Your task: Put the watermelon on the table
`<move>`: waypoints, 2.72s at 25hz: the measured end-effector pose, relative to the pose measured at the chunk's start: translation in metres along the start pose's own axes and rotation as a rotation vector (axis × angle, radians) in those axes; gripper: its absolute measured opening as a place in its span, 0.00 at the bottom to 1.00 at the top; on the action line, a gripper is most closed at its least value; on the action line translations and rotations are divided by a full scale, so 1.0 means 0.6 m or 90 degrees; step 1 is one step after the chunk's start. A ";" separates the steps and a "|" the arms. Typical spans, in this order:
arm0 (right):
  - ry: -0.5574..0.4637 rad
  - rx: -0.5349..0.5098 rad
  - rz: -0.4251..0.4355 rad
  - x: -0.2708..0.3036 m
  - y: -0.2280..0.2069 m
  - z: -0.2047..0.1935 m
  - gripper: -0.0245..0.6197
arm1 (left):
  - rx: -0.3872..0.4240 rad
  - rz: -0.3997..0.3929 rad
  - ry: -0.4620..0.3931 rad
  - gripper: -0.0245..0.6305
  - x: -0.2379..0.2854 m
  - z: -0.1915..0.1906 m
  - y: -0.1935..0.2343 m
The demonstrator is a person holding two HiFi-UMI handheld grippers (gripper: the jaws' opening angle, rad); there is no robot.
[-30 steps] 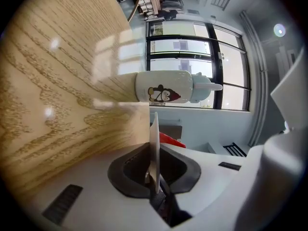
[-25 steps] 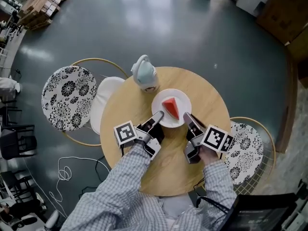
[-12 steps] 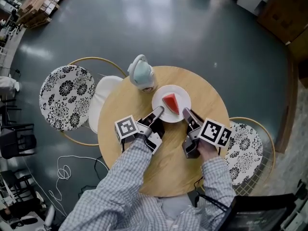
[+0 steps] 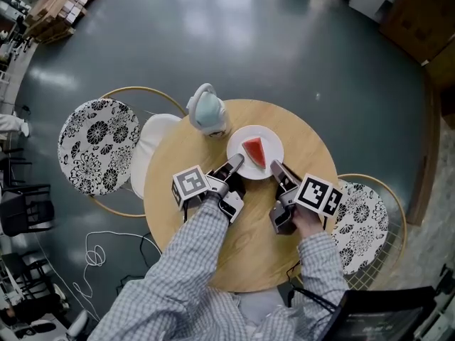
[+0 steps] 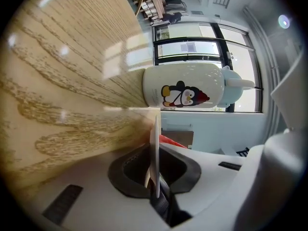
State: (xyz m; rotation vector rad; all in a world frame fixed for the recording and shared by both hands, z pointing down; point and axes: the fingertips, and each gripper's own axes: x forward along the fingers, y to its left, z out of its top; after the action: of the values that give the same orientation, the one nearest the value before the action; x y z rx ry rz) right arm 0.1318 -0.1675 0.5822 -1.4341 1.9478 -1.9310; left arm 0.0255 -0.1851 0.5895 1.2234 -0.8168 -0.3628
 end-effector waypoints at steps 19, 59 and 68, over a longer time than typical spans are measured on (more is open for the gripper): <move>0.053 -0.224 -0.012 -0.052 0.016 -0.055 0.14 | -0.007 0.011 -0.030 0.09 0.014 0.013 -0.003; 0.159 -1.222 -0.243 0.024 0.056 -0.101 0.07 | 0.077 0.002 0.081 0.25 0.009 -0.006 -0.031; 0.143 -1.183 -0.261 0.035 0.053 -0.078 0.05 | 0.046 0.015 0.059 0.25 -0.030 -0.009 -0.004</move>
State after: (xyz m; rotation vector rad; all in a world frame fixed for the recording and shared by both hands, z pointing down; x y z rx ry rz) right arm 0.0737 -0.1510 0.5785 -1.6702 3.8749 0.4598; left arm 0.0177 -0.1704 0.5802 1.2871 -0.7698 -0.2570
